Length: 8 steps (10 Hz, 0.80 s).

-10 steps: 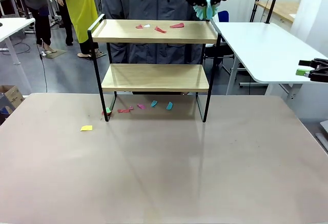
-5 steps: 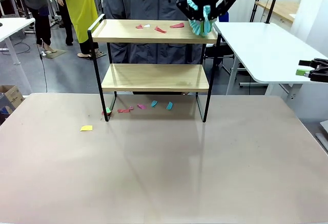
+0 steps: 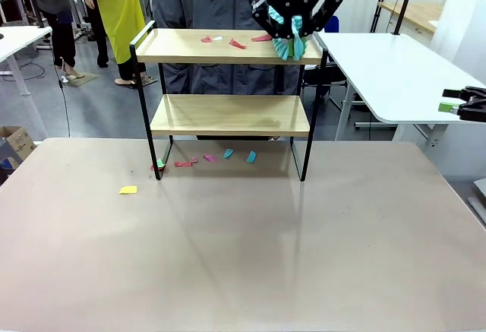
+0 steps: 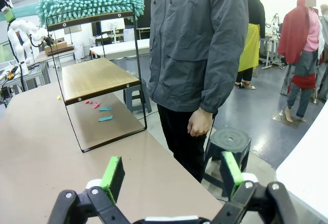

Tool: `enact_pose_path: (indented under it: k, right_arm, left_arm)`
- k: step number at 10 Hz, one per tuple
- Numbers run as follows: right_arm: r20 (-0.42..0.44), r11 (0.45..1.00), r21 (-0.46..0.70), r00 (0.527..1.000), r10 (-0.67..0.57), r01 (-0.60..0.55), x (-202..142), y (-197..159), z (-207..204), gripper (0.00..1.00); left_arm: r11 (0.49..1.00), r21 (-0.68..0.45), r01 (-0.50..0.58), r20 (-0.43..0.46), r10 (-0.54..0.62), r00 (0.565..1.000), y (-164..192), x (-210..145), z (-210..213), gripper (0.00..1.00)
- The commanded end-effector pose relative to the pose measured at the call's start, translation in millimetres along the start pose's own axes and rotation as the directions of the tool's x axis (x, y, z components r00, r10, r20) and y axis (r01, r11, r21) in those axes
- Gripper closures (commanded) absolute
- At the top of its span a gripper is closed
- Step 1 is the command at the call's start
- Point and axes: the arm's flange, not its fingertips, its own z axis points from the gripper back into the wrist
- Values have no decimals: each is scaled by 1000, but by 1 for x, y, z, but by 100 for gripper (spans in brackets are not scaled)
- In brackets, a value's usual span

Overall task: Clean the shelf.
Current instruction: Clean the specific section of the Shelf indicated by the human with the Duster.

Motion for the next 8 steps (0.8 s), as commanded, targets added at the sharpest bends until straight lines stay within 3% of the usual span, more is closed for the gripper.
enact_pose_path:
  k: [1,4,8]
  right_arm:
    - [-5,1000,-5,1000,-15,15,5,1,-1,0]
    - [-5,1000,-5,1000,-15,15,5,1,-1,0]
    - [-5,1000,-5,1000,-15,15,5,1,-1,0]
  left_arm:
    - [999,35,-17,-9,18,1000,25,-5,7,87]
    - [987,150,-62,-24,66,997,64,-9,15,87]
    - [930,361,-71,-43,93,995,127,-21,37,87]
